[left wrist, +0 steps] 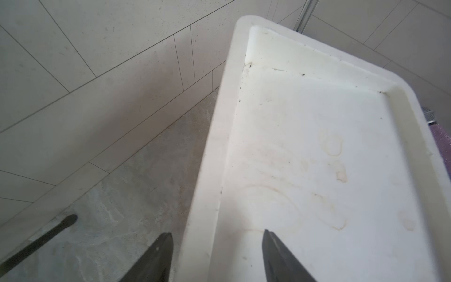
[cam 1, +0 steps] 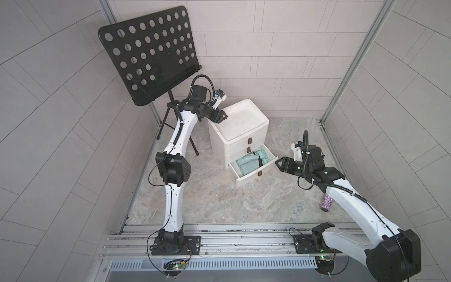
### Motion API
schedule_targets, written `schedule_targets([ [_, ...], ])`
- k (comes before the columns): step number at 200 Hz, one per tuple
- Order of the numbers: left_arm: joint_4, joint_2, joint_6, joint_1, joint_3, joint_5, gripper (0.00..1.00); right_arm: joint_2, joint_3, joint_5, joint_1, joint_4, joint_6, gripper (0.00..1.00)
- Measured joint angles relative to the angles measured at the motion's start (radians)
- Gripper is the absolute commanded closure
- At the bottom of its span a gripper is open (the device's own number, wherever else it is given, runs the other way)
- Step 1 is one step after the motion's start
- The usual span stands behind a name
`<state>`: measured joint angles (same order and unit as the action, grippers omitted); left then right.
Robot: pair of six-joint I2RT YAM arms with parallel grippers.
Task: Place the umbrella in the drawer by color
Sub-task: Close the drawer in the storage box.
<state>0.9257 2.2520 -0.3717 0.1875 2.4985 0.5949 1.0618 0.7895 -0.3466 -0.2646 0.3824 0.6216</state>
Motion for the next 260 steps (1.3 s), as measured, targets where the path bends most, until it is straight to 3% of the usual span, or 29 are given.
schedule_targets([
  [60,0.0,0.0,-0.002,0.001,0.003,-0.007,0.53,-0.051,-0.212,-0.053,-0.092,-0.164,0.089,0.41],
  [125,0.0,0.002,0.0,0.009,0.003,-0.008,0.54,0.069,-0.275,-0.026,-0.109,-0.313,0.129,0.65],
  [260,-0.017,0.016,0.008,0.016,0.016,0.018,0.58,0.375,-0.246,-0.006,-0.064,-0.592,0.184,0.74],
])
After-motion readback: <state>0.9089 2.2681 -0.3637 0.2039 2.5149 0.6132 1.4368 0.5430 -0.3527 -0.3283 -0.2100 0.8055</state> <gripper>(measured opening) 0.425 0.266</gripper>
